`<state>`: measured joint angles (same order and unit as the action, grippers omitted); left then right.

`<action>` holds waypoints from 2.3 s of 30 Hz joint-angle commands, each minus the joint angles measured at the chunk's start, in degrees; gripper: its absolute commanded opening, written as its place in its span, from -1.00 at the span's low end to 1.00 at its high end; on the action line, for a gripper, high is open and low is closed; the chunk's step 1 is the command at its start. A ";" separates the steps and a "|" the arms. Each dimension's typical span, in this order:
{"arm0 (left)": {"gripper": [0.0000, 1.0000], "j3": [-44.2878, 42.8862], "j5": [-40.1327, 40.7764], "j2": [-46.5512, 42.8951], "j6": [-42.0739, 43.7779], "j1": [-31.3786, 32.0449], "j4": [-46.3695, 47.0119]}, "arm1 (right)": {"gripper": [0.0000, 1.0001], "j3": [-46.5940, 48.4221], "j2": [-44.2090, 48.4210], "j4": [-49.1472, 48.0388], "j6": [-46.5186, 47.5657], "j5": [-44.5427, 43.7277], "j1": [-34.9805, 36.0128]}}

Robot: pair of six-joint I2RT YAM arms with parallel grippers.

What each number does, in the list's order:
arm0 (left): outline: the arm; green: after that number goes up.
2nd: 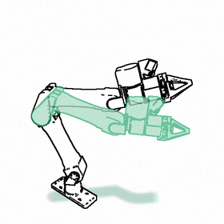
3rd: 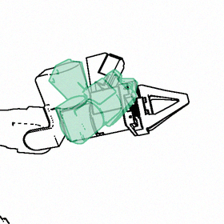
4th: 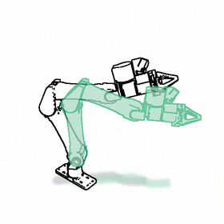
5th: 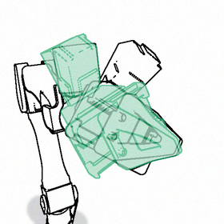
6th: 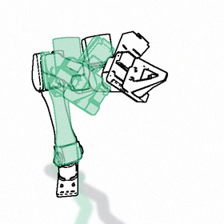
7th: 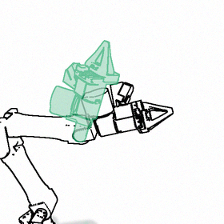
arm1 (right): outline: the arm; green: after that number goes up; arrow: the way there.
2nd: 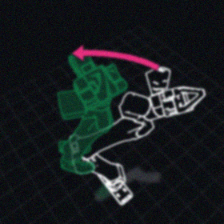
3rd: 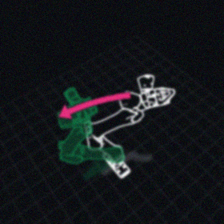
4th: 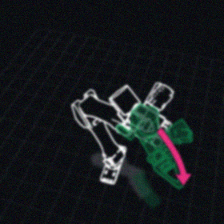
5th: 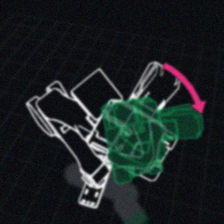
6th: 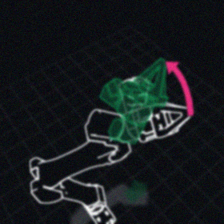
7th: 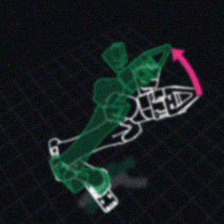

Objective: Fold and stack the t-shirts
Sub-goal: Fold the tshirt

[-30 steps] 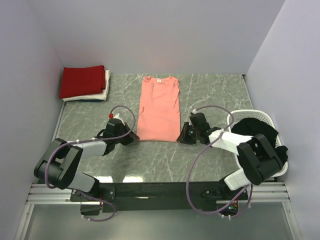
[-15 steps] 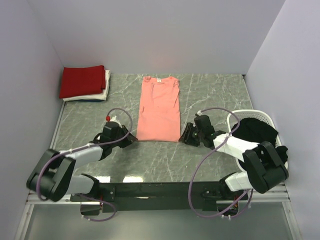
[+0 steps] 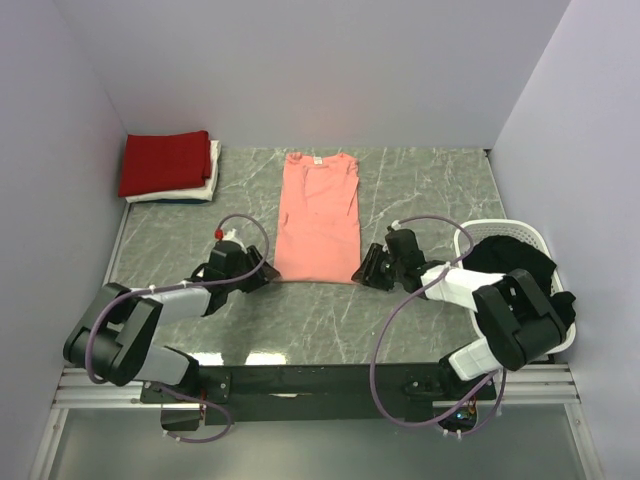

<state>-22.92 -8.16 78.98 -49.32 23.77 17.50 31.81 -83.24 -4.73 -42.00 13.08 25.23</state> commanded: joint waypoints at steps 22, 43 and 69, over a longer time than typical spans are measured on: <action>-0.99 9.11 0.69 -16.29 -3.76 3.65 -7.02 | -1.00 -8.86 13.09 -0.73 -2.39 1.77 0.17; -0.99 4.65 9.64 -53.08 -8.43 13.15 -33.05 | -1.00 -10.12 47.24 22.75 -4.33 -5.35 7.73; -0.99 -41.74 -1.33 12.23 2.03 -6.63 -16.44 | -1.00 49.82 -17.81 24.42 5.96 6.69 -8.71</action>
<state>-58.41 -6.61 87.83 -49.12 18.55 -0.89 75.79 -97.41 19.68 -37.65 16.99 17.80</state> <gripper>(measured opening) 0.014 0.015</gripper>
